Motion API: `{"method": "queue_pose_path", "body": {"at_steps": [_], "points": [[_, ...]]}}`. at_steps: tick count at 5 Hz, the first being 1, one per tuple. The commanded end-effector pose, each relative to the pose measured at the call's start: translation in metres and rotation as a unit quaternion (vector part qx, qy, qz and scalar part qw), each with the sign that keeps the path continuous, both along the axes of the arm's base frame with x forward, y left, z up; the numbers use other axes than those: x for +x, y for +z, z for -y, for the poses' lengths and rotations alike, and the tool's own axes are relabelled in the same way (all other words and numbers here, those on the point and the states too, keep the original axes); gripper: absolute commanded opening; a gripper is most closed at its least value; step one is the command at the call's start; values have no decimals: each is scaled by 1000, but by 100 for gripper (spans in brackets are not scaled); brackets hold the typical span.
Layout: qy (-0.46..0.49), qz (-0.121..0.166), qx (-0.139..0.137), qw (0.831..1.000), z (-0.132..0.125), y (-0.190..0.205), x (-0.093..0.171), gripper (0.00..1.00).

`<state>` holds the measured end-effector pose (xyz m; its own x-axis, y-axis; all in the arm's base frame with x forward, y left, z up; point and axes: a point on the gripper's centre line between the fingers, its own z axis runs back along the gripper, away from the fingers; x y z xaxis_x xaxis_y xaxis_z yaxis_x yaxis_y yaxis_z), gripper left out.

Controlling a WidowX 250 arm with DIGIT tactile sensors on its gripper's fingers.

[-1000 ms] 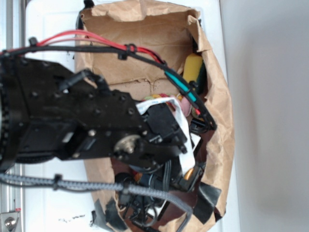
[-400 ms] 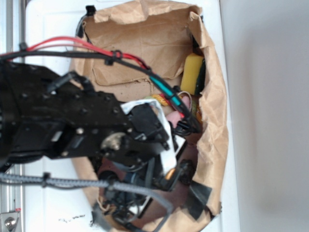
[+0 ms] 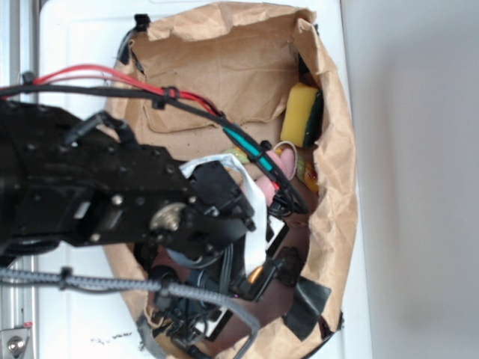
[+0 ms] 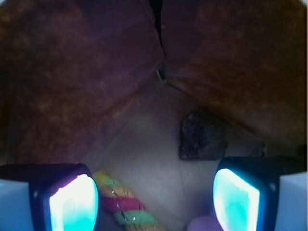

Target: Grab the rock.

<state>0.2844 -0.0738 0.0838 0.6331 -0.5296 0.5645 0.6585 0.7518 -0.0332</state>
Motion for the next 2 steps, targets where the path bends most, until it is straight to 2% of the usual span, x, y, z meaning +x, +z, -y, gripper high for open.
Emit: {"method": "queue_pose_path", "body": {"at_steps": [1,2], "points": [[8,39,-3,999,5,12,21,100],[24,46,-1,999,0,14,33,100]]}}
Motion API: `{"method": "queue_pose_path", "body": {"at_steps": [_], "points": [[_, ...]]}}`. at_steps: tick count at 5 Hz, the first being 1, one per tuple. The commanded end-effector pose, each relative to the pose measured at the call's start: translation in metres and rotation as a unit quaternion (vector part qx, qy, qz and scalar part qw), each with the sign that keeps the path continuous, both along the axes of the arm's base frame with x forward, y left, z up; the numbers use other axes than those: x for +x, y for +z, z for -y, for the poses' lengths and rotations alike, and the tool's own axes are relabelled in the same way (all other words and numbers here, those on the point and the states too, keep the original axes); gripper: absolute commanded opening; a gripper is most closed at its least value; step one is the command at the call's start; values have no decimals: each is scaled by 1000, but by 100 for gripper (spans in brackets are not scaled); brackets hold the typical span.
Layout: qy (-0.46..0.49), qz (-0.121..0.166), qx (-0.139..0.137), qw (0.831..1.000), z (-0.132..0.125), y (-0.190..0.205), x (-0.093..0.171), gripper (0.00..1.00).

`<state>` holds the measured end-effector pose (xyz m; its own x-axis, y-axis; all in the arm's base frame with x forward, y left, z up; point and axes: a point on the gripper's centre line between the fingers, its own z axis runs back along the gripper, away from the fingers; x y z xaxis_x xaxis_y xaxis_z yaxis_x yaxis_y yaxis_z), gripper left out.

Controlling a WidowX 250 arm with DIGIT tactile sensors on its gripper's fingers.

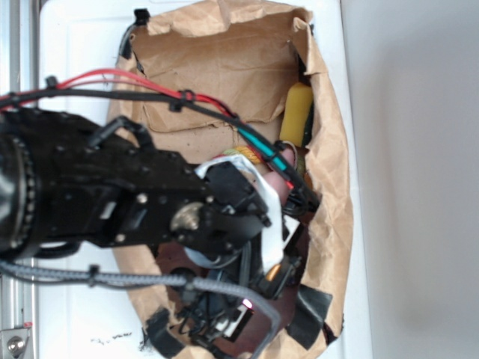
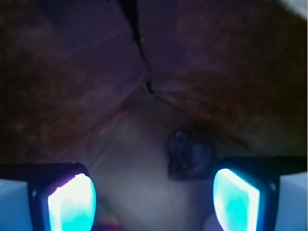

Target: Grab the rock.

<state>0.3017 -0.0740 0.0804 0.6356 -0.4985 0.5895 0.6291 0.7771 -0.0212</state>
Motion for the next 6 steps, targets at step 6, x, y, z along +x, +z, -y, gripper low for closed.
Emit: {"method": "queue_pose_path", "body": {"at_steps": [6], "points": [[-19,-7,32,999,9,-30,15,100]]}}
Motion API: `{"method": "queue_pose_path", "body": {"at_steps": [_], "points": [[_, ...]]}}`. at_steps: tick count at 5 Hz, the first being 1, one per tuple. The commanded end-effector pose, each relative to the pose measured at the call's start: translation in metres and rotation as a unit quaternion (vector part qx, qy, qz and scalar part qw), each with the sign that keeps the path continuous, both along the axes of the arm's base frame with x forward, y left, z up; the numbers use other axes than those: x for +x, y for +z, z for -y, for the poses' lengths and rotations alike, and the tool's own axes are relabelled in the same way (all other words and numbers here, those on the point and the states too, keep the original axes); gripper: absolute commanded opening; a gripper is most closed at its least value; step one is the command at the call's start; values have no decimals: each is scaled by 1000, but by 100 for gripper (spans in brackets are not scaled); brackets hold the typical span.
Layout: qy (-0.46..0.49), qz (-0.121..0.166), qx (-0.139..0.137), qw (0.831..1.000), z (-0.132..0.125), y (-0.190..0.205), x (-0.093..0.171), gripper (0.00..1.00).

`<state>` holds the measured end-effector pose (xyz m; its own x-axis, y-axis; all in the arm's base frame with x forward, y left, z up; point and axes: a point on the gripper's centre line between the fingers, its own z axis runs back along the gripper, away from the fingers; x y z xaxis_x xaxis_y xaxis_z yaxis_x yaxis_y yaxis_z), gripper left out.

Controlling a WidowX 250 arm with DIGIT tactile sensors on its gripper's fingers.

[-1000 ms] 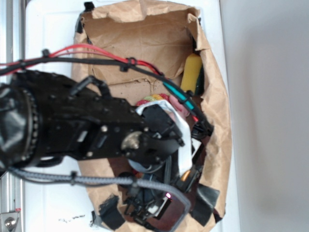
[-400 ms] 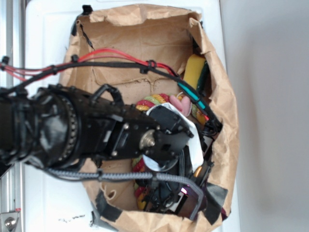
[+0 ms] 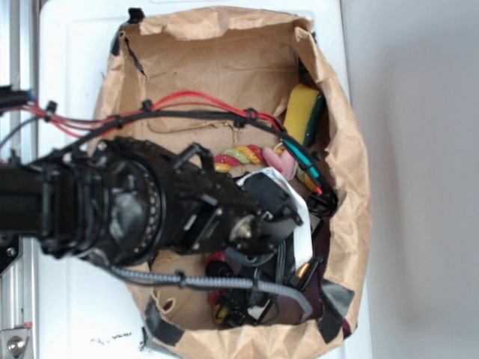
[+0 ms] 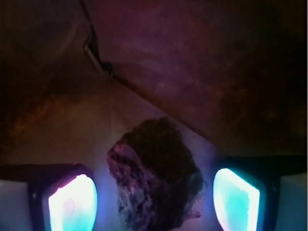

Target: Grab the rock.

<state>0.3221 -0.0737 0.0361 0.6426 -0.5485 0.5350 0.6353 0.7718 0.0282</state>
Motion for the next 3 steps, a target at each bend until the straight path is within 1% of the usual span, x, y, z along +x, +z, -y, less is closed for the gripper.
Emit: {"method": "queue_pose_path", "body": {"at_steps": [1,3], "points": [[-13,0,-27,1000,14,16,-9,100],[5,6,-75,997,23,23,0,100]]}}
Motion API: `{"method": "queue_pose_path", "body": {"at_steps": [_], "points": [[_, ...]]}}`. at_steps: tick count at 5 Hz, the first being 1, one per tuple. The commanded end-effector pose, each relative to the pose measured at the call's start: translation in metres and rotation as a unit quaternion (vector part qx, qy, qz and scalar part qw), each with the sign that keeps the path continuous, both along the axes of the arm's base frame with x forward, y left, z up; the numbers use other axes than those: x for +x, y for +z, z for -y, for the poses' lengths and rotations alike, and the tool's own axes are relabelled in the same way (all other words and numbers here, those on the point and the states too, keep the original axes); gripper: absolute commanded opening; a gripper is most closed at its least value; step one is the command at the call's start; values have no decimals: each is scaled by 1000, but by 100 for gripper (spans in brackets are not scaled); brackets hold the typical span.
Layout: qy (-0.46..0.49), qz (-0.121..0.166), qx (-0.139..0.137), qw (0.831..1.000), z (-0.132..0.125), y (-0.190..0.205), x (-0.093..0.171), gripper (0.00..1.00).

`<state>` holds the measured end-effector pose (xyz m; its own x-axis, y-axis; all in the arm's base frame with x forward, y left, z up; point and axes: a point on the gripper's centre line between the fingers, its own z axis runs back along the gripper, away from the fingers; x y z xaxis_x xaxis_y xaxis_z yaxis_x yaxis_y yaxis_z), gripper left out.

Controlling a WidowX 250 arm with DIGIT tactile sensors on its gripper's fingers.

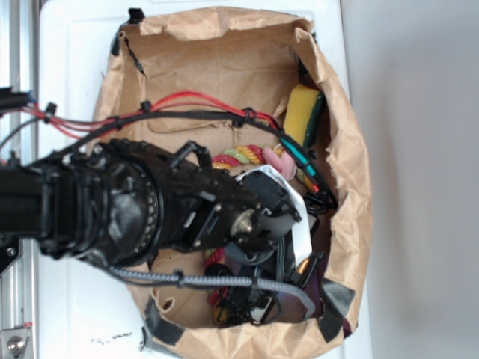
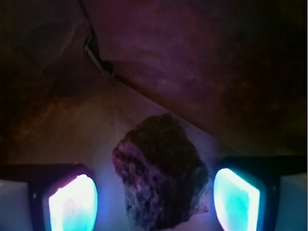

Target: Grab the rock.

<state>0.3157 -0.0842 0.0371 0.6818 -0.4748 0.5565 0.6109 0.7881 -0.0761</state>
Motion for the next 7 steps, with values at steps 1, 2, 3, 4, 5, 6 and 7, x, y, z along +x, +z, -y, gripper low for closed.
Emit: {"method": "queue_pose_path", "body": {"at_steps": [1,2,3,4,5,6,7], "points": [[-7,36,-37,999,17,24,11,100],[-9,36,-30,999,16,21,11,100],[-4,42,-28,999,14,19,10,0],[-4,45,-26,999,14,20,10,0],[-1,46,-22,999,11,20,10,0],[14,46,-16,999,9,28,9,0],[74,41,-13,996,5,44,5,0]]}}
